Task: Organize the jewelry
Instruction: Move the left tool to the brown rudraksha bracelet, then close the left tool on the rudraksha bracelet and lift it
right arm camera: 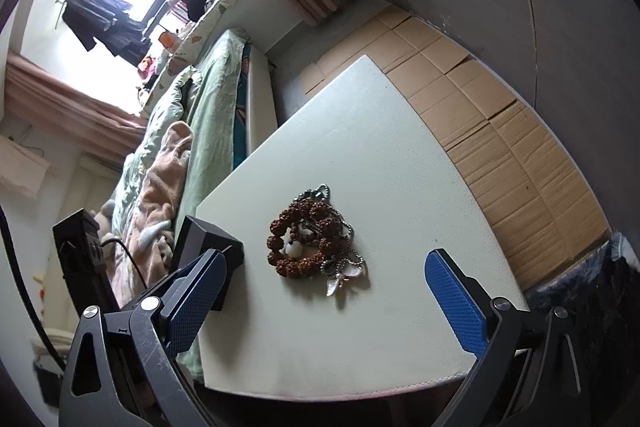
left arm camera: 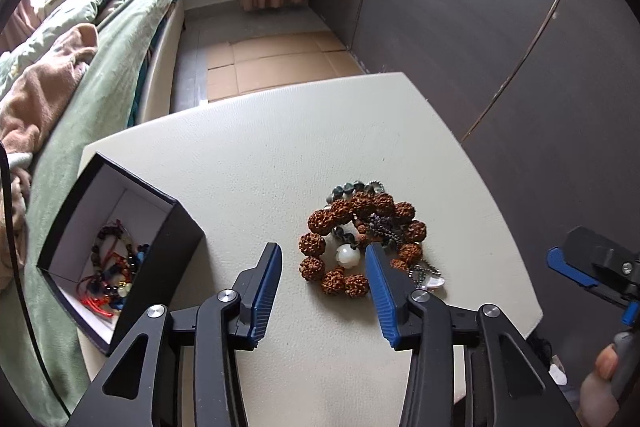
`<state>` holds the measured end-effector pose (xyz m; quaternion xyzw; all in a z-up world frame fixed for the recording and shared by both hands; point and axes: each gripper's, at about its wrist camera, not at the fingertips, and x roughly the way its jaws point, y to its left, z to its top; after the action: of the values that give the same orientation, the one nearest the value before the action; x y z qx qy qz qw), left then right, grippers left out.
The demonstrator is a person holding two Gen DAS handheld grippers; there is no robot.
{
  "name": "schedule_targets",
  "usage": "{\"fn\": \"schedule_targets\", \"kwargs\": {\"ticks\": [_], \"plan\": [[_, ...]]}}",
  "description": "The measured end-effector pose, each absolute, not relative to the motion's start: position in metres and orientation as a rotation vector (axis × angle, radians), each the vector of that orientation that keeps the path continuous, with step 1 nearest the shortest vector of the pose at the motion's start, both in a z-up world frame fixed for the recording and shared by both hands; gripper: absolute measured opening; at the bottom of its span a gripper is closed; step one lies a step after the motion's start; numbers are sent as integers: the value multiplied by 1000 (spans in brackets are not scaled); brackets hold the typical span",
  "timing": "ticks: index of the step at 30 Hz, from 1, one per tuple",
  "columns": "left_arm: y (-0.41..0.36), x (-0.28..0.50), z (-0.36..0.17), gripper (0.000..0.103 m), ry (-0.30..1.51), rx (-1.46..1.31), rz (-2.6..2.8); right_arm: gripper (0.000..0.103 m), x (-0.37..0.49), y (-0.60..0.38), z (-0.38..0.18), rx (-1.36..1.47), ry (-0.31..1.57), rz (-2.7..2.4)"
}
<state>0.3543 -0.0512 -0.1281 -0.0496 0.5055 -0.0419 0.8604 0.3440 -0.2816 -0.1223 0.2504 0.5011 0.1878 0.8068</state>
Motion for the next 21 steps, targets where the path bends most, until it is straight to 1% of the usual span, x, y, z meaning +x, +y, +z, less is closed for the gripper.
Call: {"fn": "schedule_targets", "kwargs": {"ticks": [3, 8, 10, 15, 16, 17, 21], "plan": [[-54, 360, -139, 40, 1084, -99, -85, 101, 346, -285, -124, 537, 1080, 388], [-55, 367, -153, 38, 1107, -82, -61, 101, 349, -283, -125, 540, 1089, 404], [-54, 370, -159, 29, 1121, -79, -51, 101, 349, -281, -126, 539, 1089, 419], [-50, 374, -172, 27, 1136, -104, -52, 101, 349, -275, -127, 533, 1095, 441], [-49, 376, -173, 22, 1143, -120, -68, 101, 349, -274, -127, 532, 1095, 443], [-49, 376, -174, 20, 1146, -129, -75, 101, 350, -273, -127, 530, 1097, 441], [-46, 371, -162, 19, 1109, -154, -108, 101, 352, -268, -130, 524, 1107, 437]]}}
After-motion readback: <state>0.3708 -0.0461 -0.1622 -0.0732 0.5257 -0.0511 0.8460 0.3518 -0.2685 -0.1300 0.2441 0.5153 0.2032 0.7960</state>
